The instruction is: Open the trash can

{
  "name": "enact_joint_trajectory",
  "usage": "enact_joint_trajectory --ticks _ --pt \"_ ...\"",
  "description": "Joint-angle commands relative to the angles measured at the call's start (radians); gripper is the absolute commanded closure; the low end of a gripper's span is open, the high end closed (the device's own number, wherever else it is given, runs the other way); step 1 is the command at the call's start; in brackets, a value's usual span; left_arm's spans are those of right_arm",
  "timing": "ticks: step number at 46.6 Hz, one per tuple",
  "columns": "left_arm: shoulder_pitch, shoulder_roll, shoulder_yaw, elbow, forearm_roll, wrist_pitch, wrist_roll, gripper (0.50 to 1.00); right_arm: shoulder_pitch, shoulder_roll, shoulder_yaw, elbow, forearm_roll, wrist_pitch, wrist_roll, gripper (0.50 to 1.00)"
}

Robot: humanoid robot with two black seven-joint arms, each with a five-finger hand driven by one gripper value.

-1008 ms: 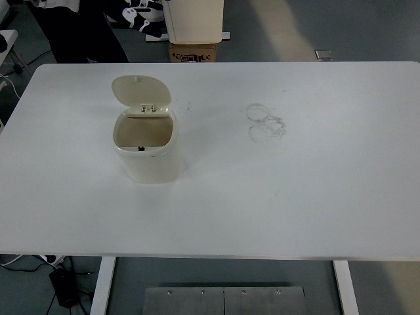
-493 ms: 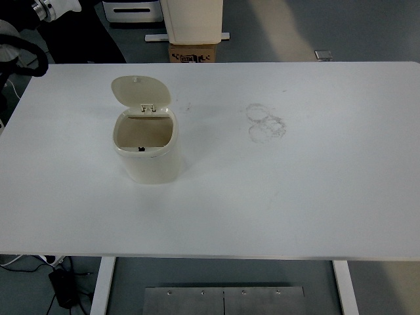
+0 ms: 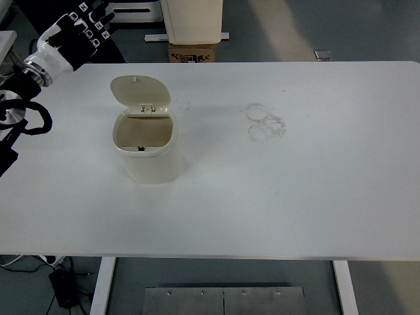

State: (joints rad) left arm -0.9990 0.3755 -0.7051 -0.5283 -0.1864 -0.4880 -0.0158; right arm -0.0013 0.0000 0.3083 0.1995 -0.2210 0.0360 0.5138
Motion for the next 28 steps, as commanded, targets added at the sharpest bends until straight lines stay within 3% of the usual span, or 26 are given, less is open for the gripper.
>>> enact_joint_trajectory --ticks 1,9,28 --pt "0.011 -0.024 -0.045 0.063 -0.002 0.000 0.000 0.500 0.000 0.000 0.000 0.000 0.000 -0.001 0.000 0.509" --pt "0.013 -0.076 -0.083 0.163 -0.018 0.000 -0.007 0.500 0.000 0.000 0.000 0.000 0.000 -0.002 0.000 0.509" --pt "0.108 -0.087 -0.083 0.165 -0.018 0.000 -0.020 0.500 0.001 0.000 0.005 0.018 0.003 0.007 -0.001 0.509"
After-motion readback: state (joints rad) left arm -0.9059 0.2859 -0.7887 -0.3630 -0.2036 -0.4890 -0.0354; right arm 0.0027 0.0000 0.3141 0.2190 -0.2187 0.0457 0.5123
